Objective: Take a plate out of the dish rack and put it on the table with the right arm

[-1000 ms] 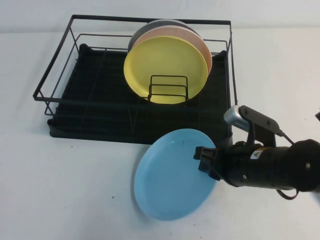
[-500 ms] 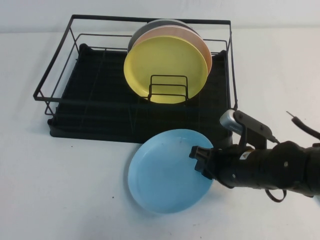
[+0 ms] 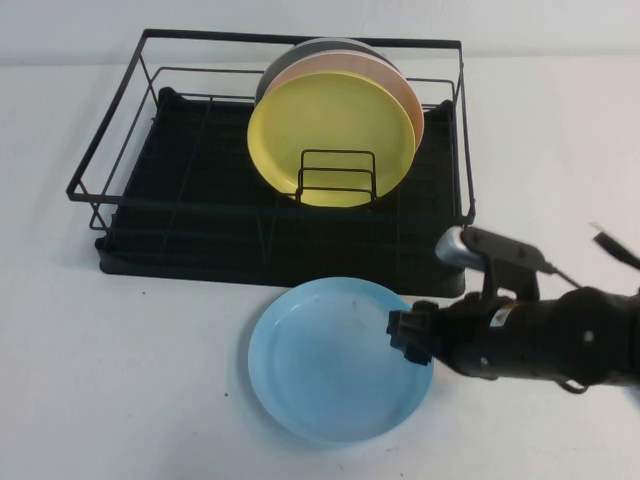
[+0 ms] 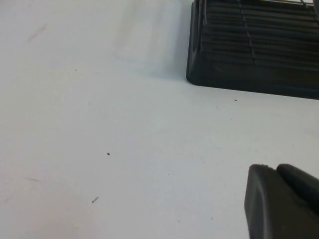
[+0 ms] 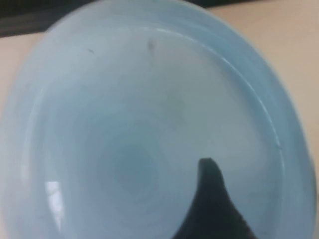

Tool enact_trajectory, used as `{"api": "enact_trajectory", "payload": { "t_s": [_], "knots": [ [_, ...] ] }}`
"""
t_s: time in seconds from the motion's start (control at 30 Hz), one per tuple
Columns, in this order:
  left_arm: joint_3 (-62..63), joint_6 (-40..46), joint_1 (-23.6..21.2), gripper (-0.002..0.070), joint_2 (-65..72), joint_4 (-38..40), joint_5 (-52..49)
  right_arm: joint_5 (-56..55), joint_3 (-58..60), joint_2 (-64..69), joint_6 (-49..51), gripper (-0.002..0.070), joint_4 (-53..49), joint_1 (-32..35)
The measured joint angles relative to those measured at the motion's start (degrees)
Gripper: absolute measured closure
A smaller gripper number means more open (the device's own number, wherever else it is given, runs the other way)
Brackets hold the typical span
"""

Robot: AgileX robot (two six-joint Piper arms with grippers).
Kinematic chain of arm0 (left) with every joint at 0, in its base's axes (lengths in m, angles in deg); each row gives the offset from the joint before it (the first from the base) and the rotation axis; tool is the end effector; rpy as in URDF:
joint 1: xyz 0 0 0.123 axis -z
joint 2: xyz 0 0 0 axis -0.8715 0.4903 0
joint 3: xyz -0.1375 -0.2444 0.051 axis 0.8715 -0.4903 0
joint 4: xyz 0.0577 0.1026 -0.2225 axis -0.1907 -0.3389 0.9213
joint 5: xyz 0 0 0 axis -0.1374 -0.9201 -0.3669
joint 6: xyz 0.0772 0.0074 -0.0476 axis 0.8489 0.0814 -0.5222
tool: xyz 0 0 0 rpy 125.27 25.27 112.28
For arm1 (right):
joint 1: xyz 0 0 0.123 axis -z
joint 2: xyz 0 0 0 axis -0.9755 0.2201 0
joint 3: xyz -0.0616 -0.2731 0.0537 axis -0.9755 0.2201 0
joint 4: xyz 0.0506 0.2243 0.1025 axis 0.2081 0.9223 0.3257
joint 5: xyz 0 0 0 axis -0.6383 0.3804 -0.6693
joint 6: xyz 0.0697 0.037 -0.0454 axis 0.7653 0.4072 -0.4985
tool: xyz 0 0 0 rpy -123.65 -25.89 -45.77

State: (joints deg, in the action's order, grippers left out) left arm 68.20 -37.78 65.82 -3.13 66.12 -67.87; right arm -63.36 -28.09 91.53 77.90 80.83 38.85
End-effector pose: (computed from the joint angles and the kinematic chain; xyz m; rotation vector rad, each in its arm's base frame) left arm 0.0532 -0.0024 0.1742 0.0800 1.8433 -0.0266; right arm 0.2448 0.2000 0.1736 0.0967 2.5381 0.6829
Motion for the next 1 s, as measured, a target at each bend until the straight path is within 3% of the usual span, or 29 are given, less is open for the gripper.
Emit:
{"api": "enact_trajectory", "payload": {
  "t_s": [0.13, 0.23, 0.3, 0.4, 0.77, 1.0],
  "knots": [
    [0.00, 0.00, 0.00, 0.0679, 0.00, 0.00, 0.00, 1.47, 0.00, -7.68, -0.11, 0.0309, -4.13, 0.10],
    [0.00, 0.00, 0.00, 0.0679, 0.00, 0.00, 0.00, 5.49, 0.00, -14.45, -1.42, 0.0435, -7.03, 0.10],
    [0.00, 0.00, 0.00, 0.0679, 0.00, 0.00, 0.00, 9.85, 0.00, -19.43, -2.38, 0.0568, -9.40, 0.10],
    [0.00, 0.00, 0.00, 0.0679, 0.00, 0.00, 0.00, 16.52, 0.00, -26.89, -2.63, 0.0658, -13.45, 0.10],
    [0.00, 0.00, 0.00, 0.0679, 0.00, 0.00, 0.00, 42.53, 0.14, -44.57, -2.63, 0.0693, -21.84, 0.10],
    [0.00, 0.00, 0.00, 0.0679, 0.00, 0.00, 0.00, 45.81, 2.10, -46.90, -5.26, 0.0694, -26.69, 0.10]
  ]
}}
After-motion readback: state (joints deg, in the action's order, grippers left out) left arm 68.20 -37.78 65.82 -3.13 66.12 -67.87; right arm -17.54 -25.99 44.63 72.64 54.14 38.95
